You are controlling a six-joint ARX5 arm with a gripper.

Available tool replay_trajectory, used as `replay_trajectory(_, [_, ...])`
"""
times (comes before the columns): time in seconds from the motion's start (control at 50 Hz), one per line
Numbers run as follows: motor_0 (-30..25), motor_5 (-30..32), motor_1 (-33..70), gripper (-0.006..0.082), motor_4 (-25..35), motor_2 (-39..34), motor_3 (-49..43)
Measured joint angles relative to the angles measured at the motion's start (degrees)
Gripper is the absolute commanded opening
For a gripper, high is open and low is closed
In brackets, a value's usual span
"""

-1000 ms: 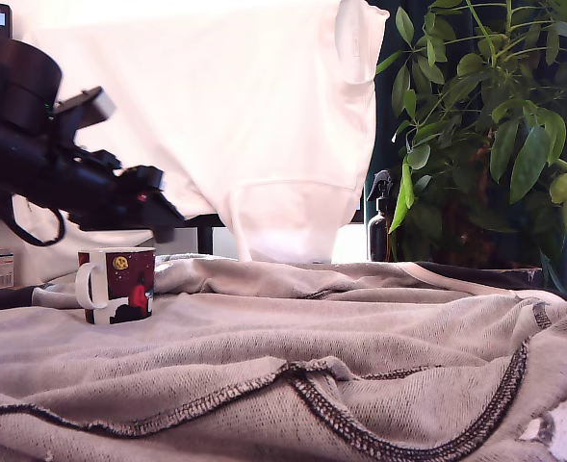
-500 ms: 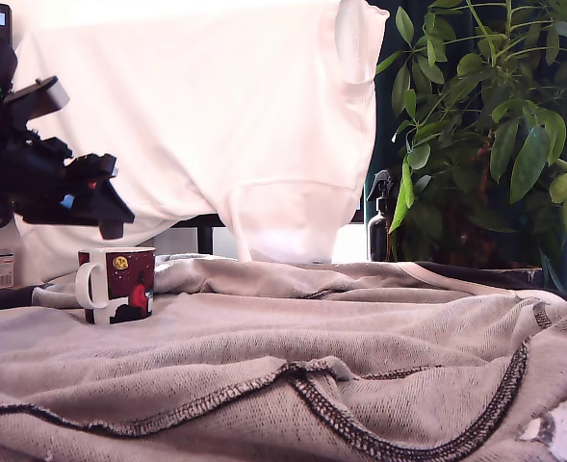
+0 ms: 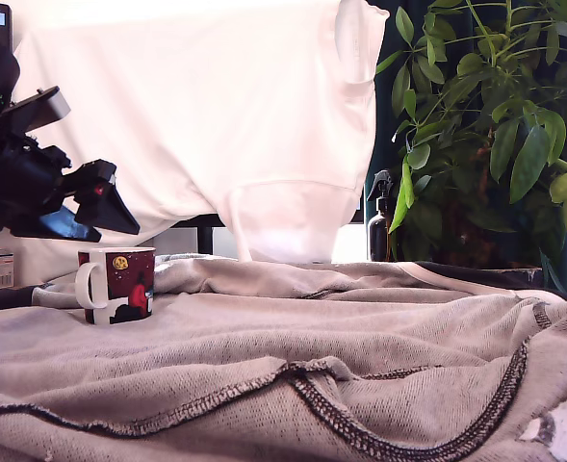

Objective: Pick the grey coffee capsule and place it inside the red coffee cup

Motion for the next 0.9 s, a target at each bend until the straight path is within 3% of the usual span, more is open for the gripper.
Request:
replay_trajectory(0.06, [0.2, 0.0, -2.16, -0.0042, 0.0, 0.0, -2.69])
replay_trajectory(0.1, [0.48, 0.0, -4.28, 0.0007, 0.0, 0.0, -4.52])
replay_trajectory(0.36, [4.09, -0.02, -22.23, 0.0003, -2.34, 0.35, -17.57])
replay_trajectory(0.62, [6.6, -0.02, -32.28, 0.0003, -7.1, 0.35, -32.98])
replay_trajectory(0.9, [6.84, 0.04, -39.82, 0.0004, -9.6, 0.35, -40.59])
